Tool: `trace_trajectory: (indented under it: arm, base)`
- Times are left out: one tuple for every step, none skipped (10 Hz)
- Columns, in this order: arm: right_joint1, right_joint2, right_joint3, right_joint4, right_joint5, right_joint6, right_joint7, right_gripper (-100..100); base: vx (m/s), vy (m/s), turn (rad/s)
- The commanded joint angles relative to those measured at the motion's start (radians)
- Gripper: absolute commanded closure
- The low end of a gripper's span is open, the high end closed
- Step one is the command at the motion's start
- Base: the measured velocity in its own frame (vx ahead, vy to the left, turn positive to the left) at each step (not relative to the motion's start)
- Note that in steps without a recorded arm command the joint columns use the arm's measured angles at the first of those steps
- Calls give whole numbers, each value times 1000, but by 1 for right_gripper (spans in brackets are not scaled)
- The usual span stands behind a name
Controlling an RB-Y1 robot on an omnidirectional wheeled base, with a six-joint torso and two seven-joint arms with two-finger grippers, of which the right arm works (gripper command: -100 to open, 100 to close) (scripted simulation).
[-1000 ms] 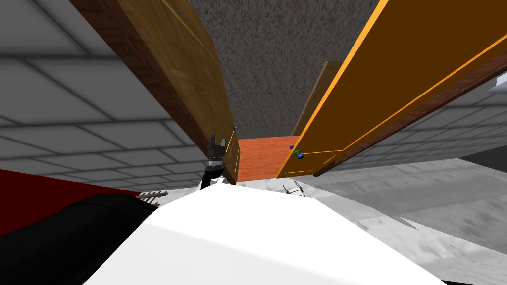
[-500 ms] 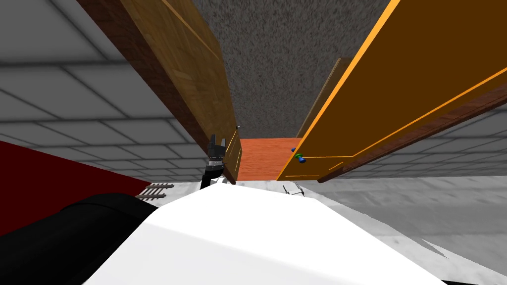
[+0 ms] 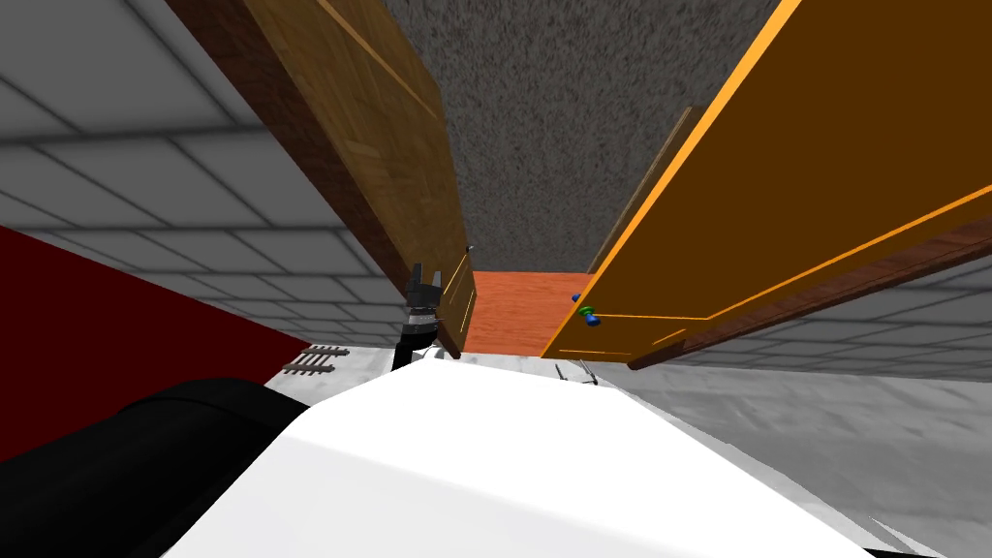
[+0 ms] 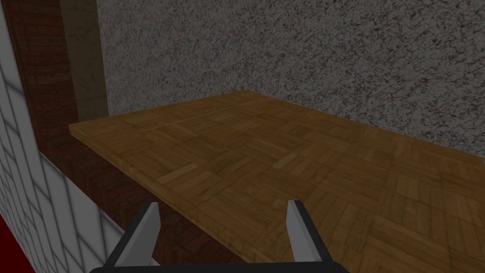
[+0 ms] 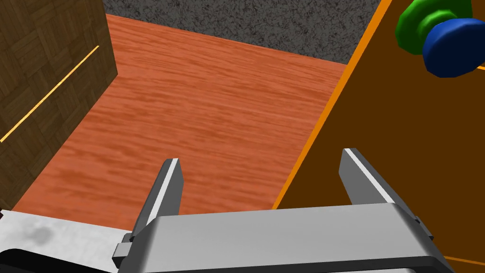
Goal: Push the door open
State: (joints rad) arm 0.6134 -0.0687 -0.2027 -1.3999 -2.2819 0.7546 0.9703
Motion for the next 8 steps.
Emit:
trace_trajectory:
  arm:
    - [1, 5, -5, 21, -44, 25, 24, -100]
    - [2, 8, -8, 32, -71, 39, 36, -100]
    - [4, 11, -11, 43, -97, 52, 49, -100]
    - [5, 14, -13, 53, -121, 65, 60, -100]
    - [6, 18, -16, 63, -144, 77, 71, -100]
    - [8, 21, -18, 72, -167, 88, 82, -100]
    - [9, 25, -21, 82, -190, 100, 92, -100]
    - [10, 28, -23, 91, -212, 112, 103, -100]
  base:
    - [6, -93, 139]
    - [17, -92, 108]
    - [25, -96, 135]
    - [28, -88, 143]
    - [12, -86, 100]
    - [3, -90, 119]
    - [3, -98, 126]
    - [3, -86, 113]
